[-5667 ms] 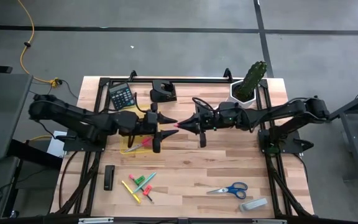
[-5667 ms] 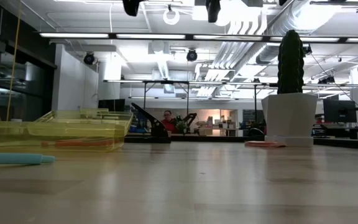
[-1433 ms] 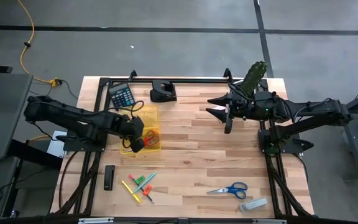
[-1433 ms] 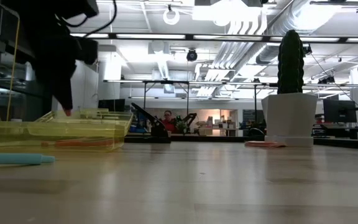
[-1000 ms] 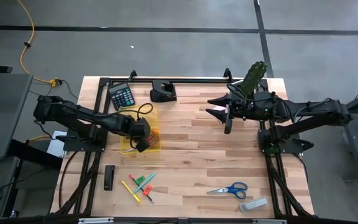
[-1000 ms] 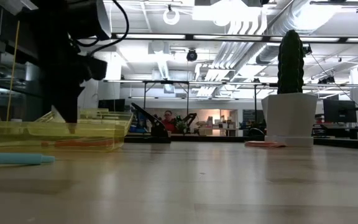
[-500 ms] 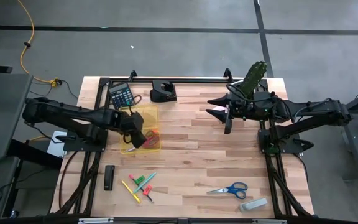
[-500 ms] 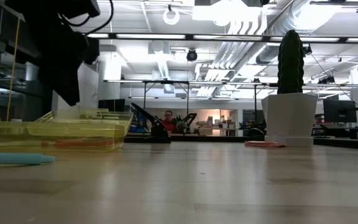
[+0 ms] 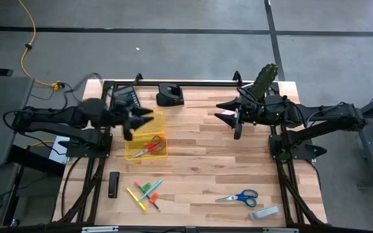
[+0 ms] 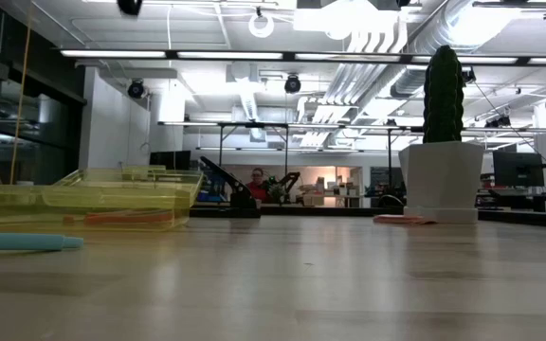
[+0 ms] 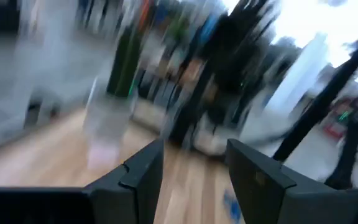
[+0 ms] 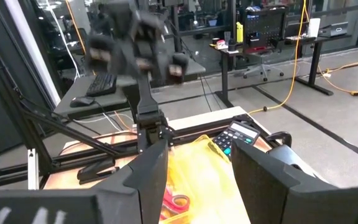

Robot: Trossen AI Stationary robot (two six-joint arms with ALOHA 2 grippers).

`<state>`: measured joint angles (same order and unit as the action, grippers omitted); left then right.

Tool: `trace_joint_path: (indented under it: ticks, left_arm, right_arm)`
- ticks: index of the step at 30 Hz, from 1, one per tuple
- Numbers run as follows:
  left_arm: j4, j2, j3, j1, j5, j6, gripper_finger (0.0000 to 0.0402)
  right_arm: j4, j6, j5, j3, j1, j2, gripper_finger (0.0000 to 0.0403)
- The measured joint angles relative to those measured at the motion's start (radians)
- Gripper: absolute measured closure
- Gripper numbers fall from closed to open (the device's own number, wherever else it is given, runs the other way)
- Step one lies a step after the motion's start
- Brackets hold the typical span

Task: Pack school essentials
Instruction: Put the blue scissors into the yellow supply box

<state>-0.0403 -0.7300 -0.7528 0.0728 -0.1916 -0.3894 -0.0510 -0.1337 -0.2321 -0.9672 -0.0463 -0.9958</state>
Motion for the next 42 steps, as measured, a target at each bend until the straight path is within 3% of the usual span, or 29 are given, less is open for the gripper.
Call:
trace_joint_path:
  ticks: [5,19,23,26,33,42]
  left_arm:
    - [0.157,0.061,0.000,-0.009,-0.011,0.153,0.0241]
    - [0.147,0.077,0.000,-0.008,-0.033,0.184,0.0241]
    - [0.148,0.077,0.000,-0.008,-0.033,0.184,0.0241]
    - [0.149,0.077,0.000,-0.008,-0.033,0.184,0.0241]
    - [0.149,0.077,0.000,-0.008,-0.032,0.184,0.0241]
    - [0.145,0.077,0.000,-0.008,-0.032,0.184,0.0241]
  right_arm:
    - [-0.001,0.003,0.001,0.000,0.000,0.000,0.0234]
    - [-0.006,0.019,0.004,0.000,0.000,0.000,0.0234]
    - [-0.021,-0.139,0.047,0.000,0.000,-0.014,0.0234]
    - [-0.136,-0.291,0.151,0.000,-0.021,-0.061,0.0234]
    - [-0.506,-0.563,0.420,0.000,-0.210,-0.229,0.0234]
    - [-0.666,-0.805,0.476,0.000,-0.551,-0.454,0.0234]
